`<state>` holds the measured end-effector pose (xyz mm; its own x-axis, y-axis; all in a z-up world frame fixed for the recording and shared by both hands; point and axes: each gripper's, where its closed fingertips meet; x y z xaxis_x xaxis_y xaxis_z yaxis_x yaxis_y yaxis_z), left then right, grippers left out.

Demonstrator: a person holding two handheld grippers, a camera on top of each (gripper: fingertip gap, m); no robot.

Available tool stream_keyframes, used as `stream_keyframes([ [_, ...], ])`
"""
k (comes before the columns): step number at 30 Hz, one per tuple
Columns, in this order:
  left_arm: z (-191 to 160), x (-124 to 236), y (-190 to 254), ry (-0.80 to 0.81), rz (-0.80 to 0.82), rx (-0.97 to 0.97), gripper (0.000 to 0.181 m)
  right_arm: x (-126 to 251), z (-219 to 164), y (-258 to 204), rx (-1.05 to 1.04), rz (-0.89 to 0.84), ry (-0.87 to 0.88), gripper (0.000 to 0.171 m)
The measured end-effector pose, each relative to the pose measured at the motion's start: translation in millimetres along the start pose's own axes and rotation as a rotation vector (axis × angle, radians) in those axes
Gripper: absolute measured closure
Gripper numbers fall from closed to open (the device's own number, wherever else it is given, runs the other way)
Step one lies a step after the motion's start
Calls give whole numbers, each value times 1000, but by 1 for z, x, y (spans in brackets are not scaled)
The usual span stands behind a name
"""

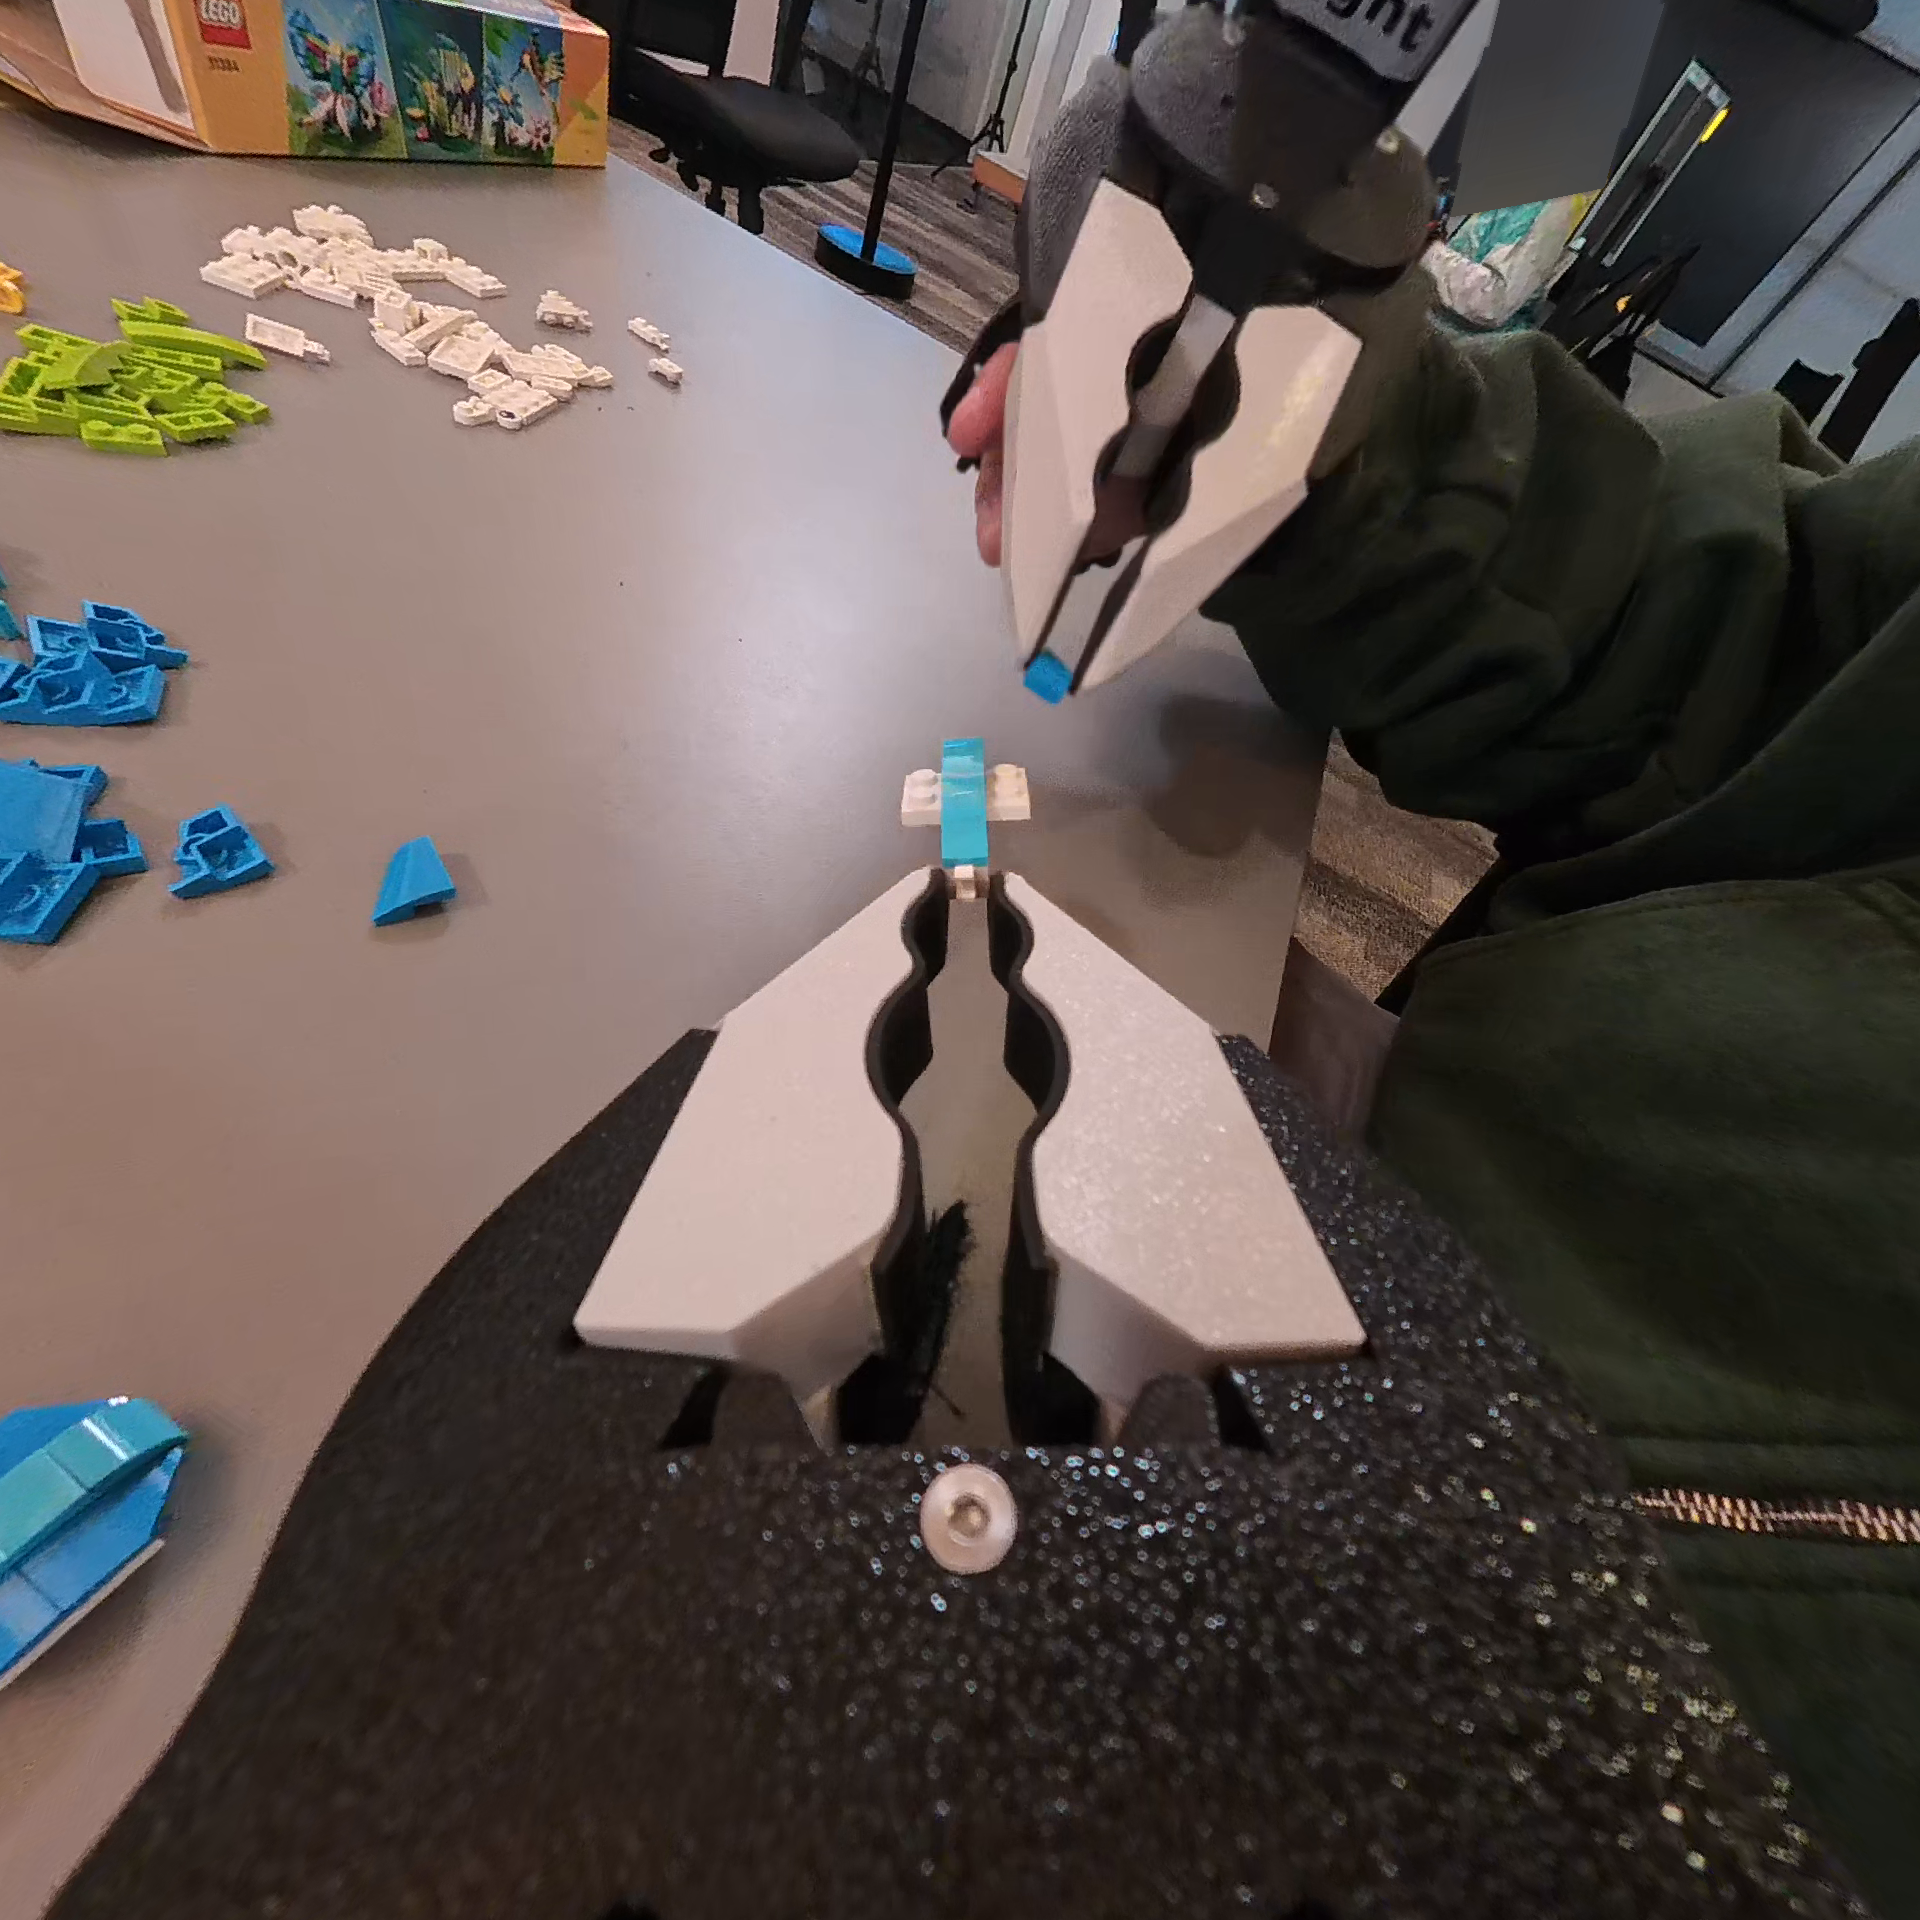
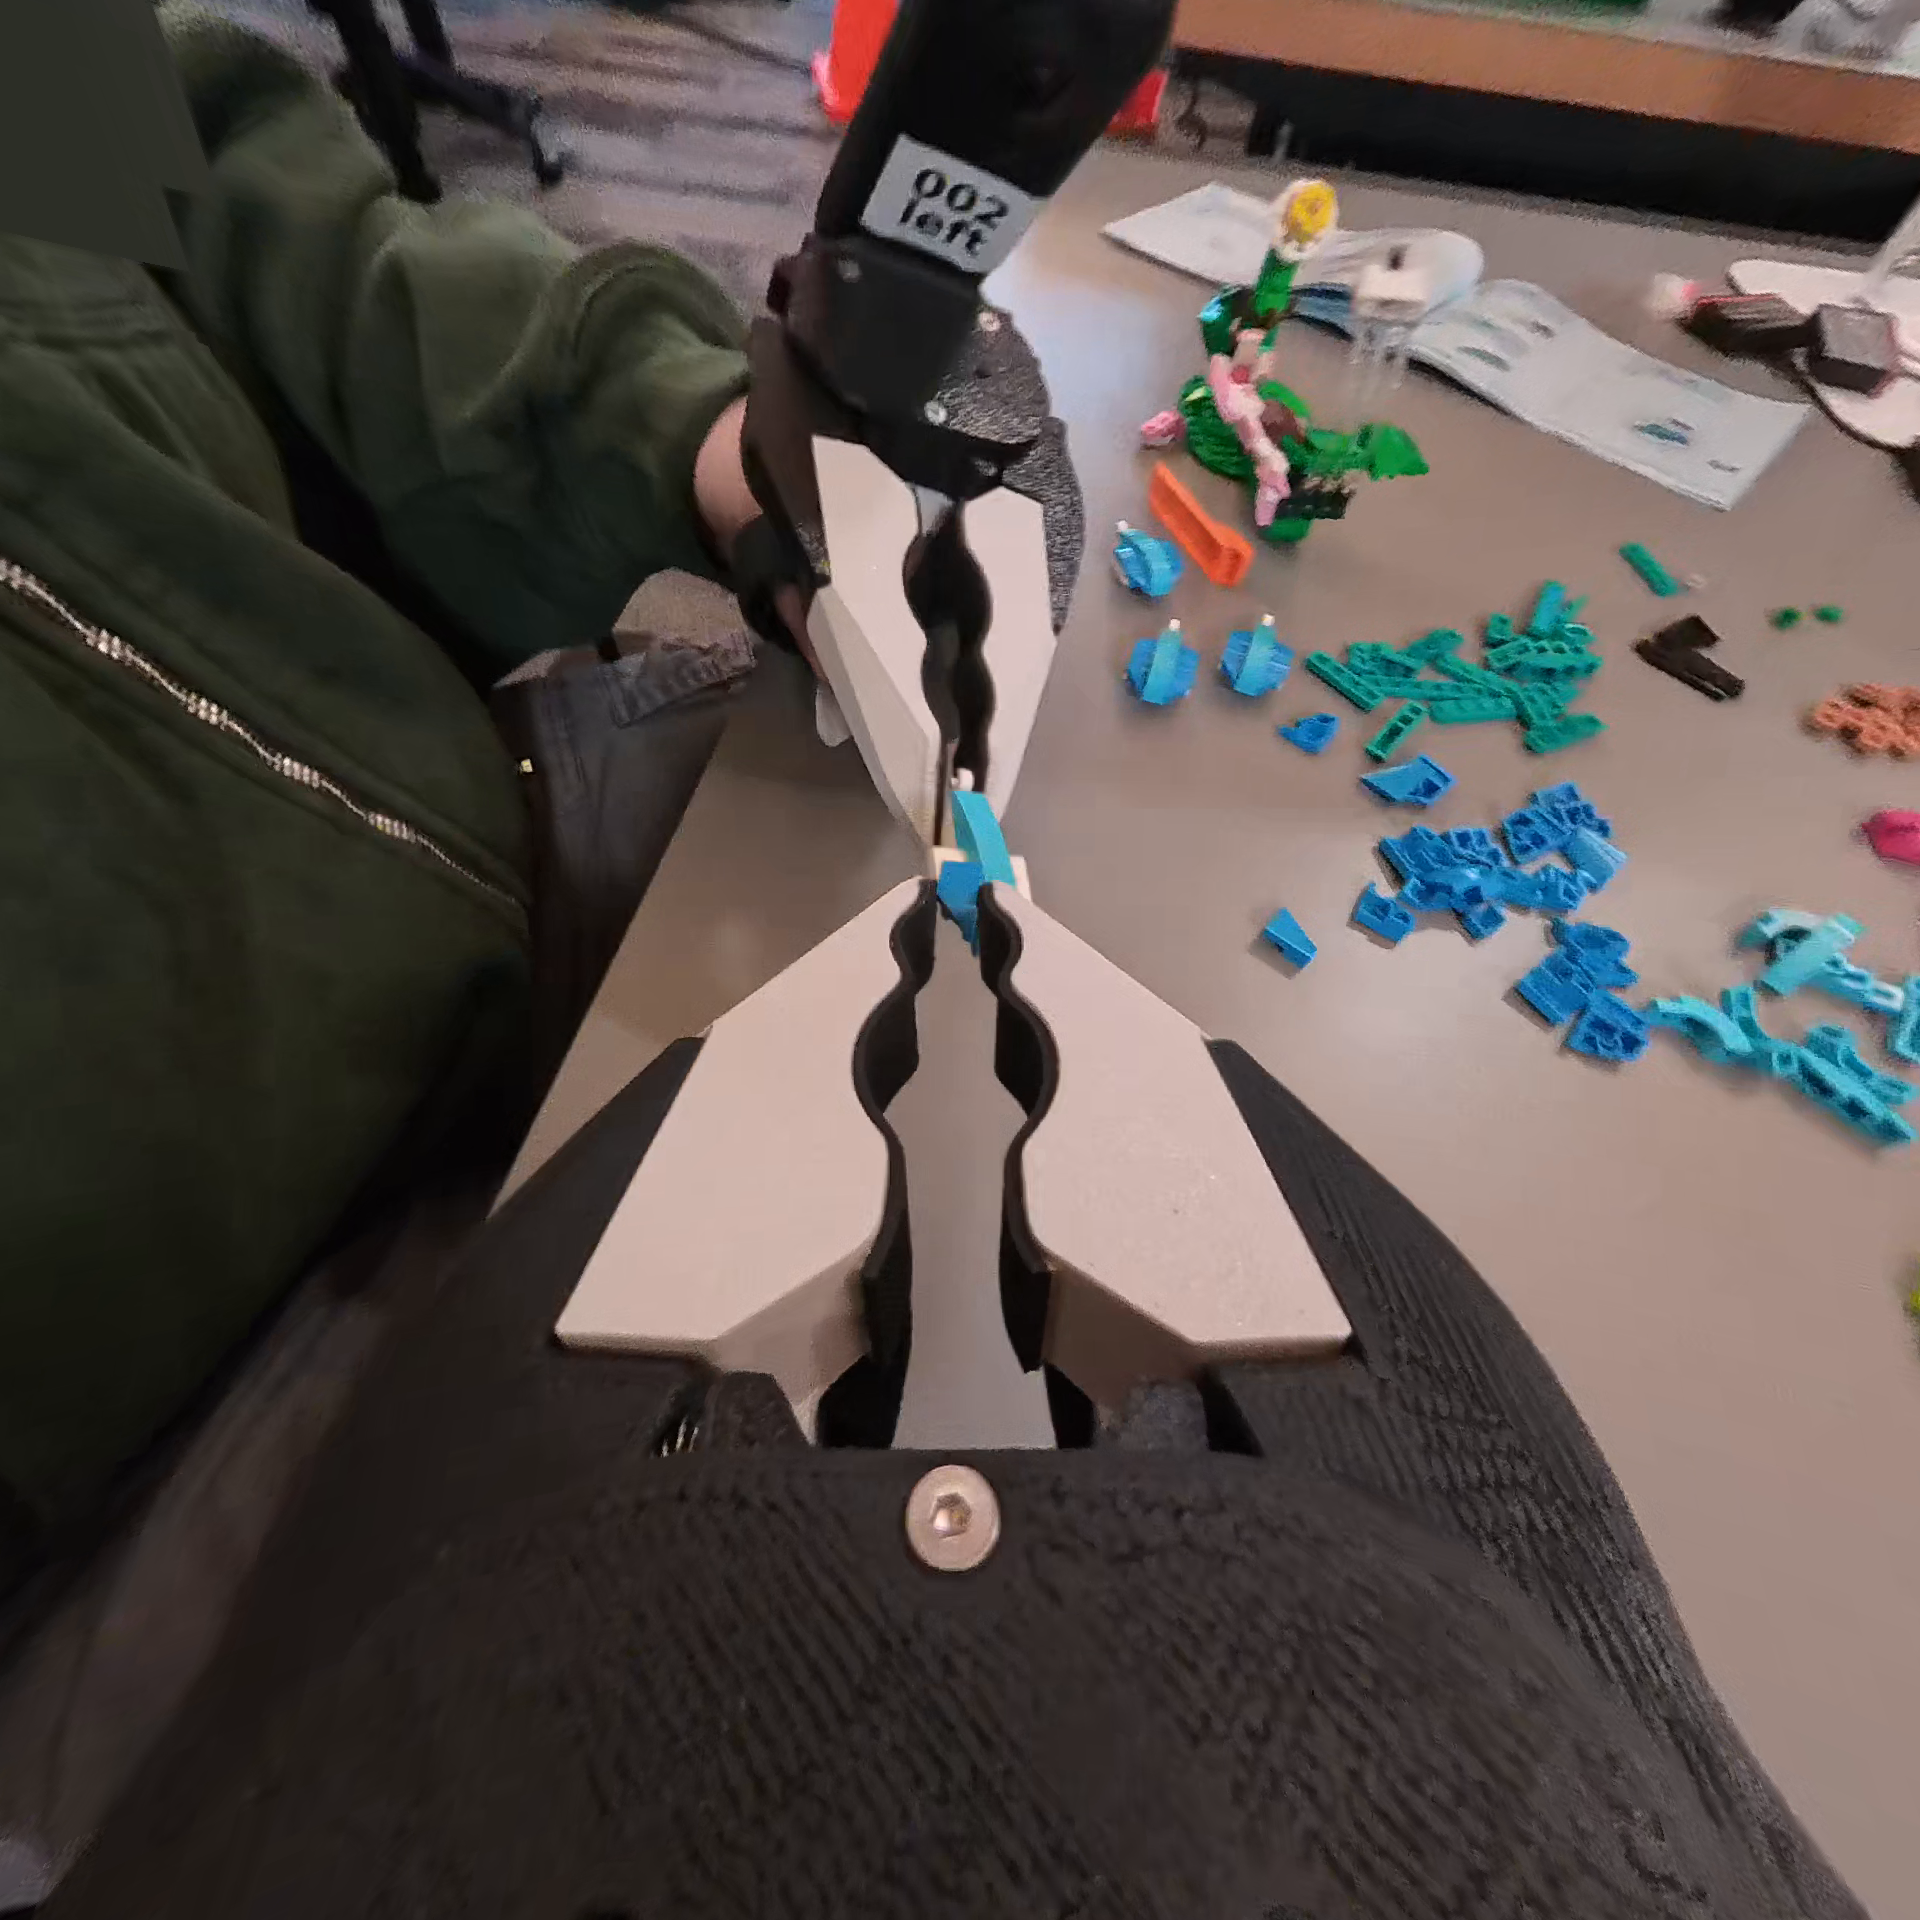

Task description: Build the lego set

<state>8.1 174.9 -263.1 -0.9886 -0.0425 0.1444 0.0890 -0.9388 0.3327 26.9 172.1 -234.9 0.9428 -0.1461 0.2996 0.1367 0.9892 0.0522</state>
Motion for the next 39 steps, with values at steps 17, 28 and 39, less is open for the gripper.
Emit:
stream_keyframes([
  [17,-1,0,3,-6,-24,18,176,-17,-7,-2,164,-6,-137,165],
  [28,-1,0,4,-1,-31,26,176,-15,-8,-1,185,-21,-152,164],
  [39,0,1,6,2,-51,31,176,-15,-6,-5,197,-2,-151,164],
])
Point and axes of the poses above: each gripper's, where its closed fingertips meet, x back along the fingers, z out of its top, y = z × x across the jaws, and after that the axes turned 9 degrees about y, right-handed
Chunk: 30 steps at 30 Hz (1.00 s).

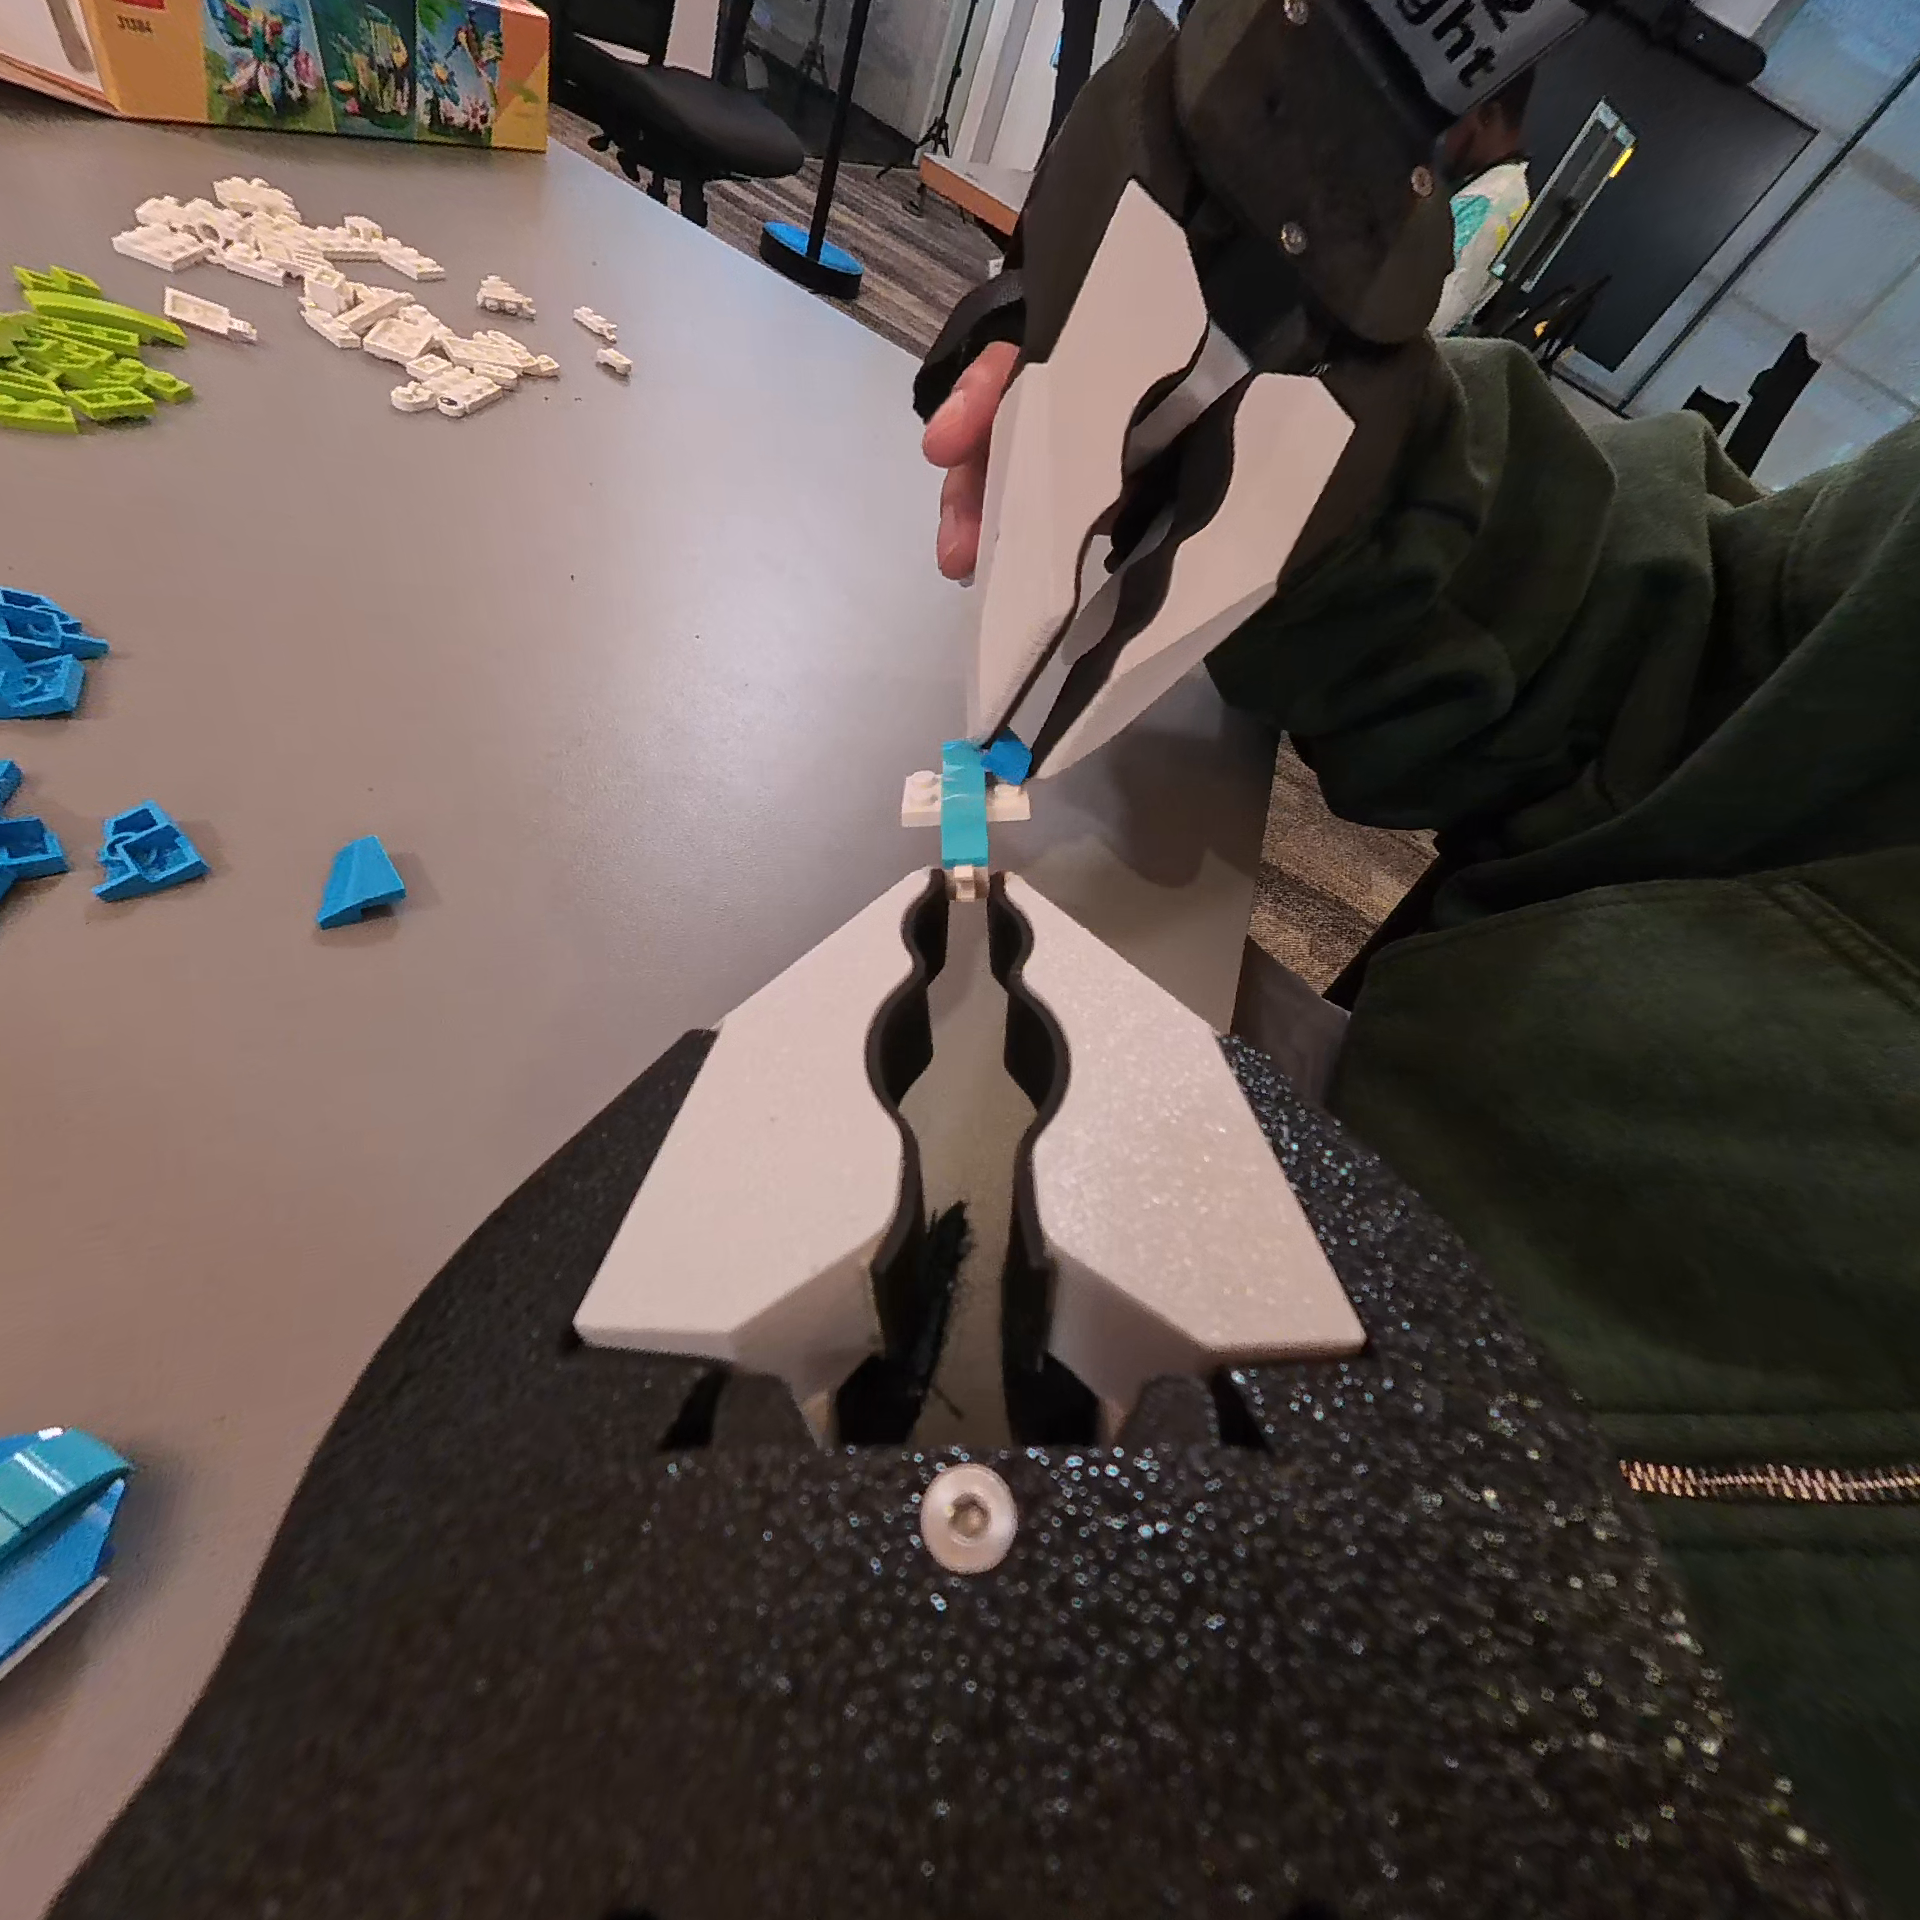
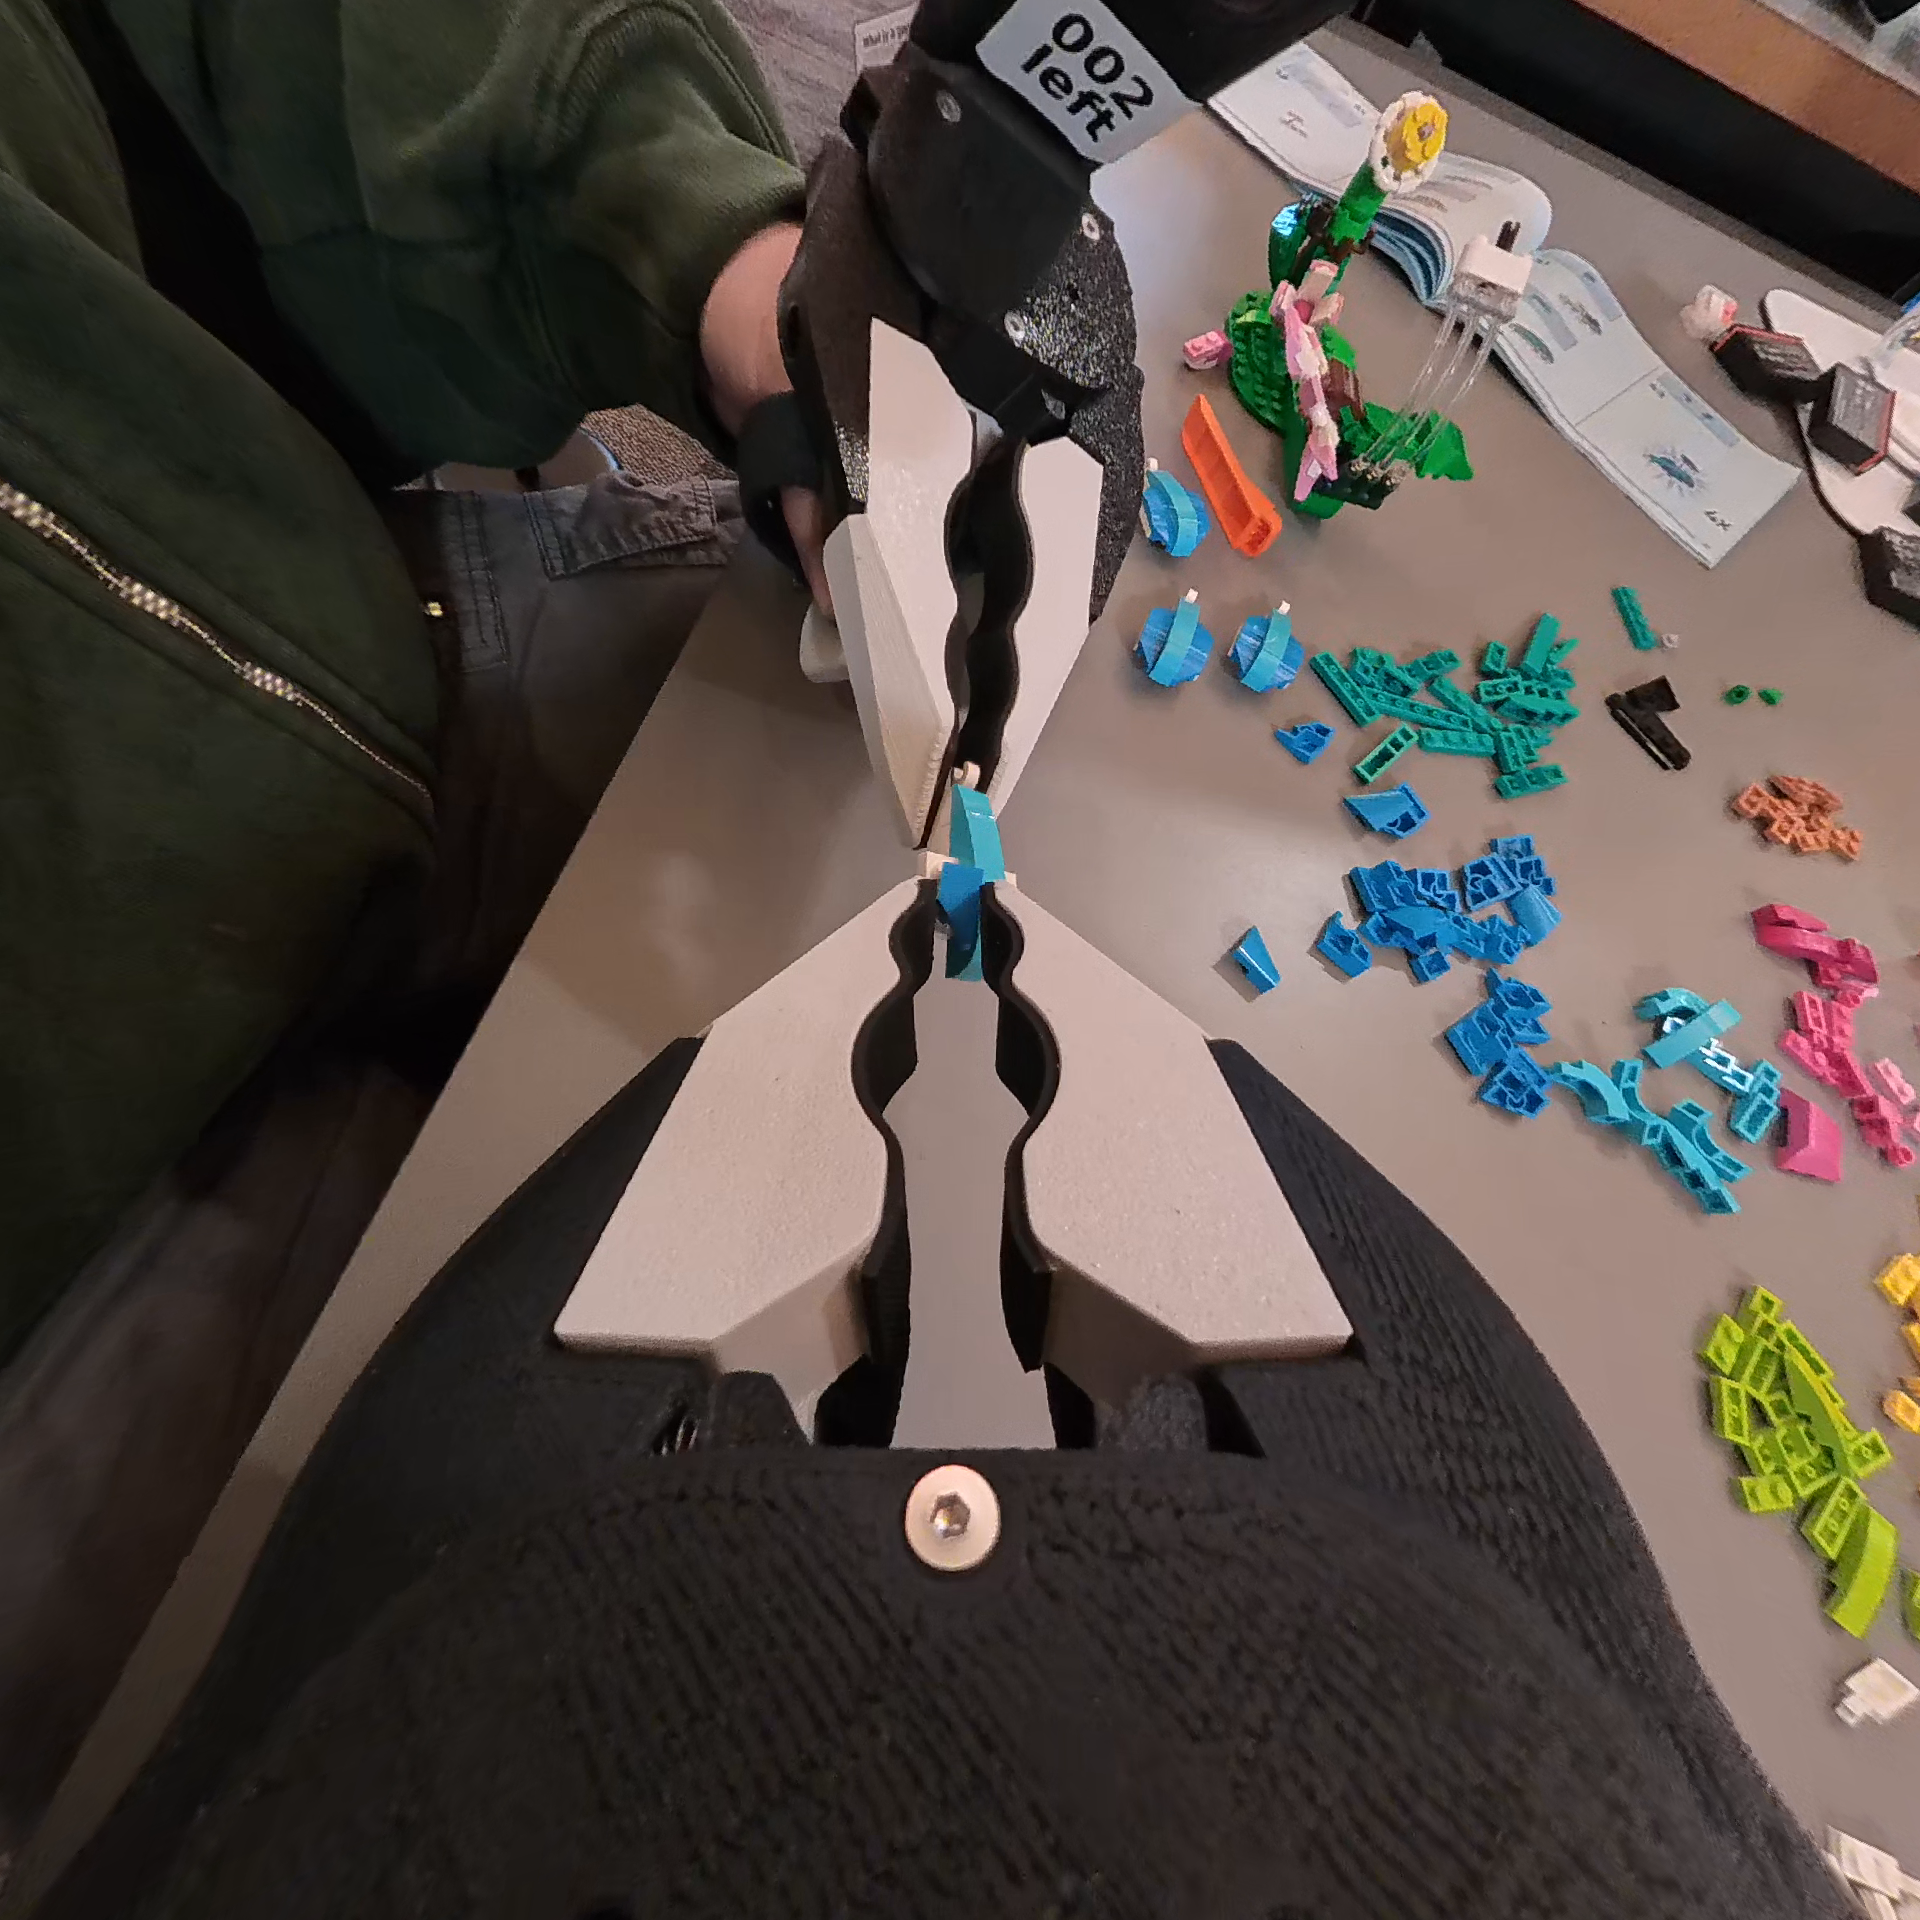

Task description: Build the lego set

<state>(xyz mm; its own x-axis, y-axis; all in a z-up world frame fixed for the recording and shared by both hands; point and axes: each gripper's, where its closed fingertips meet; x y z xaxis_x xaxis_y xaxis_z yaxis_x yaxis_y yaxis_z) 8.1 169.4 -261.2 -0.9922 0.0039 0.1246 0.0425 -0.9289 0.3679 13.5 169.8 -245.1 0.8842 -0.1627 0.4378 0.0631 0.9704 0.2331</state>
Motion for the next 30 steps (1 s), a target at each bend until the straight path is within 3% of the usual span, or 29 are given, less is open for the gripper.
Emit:
stream_keyframes([
  [16,3,2,3,18,-24,5,176,0,5,-1,41,-7,-8,163],
  [20,5,4,1,38,-17,17,176,2,11,-1,78,-42,24,150],
  [24,9,6,0,64,-24,43,176,6,17,-1,248,-154,65,146],
  [30,11,7,-1,79,-30,61,176,3,16,2,524,-314,-7,147],
])
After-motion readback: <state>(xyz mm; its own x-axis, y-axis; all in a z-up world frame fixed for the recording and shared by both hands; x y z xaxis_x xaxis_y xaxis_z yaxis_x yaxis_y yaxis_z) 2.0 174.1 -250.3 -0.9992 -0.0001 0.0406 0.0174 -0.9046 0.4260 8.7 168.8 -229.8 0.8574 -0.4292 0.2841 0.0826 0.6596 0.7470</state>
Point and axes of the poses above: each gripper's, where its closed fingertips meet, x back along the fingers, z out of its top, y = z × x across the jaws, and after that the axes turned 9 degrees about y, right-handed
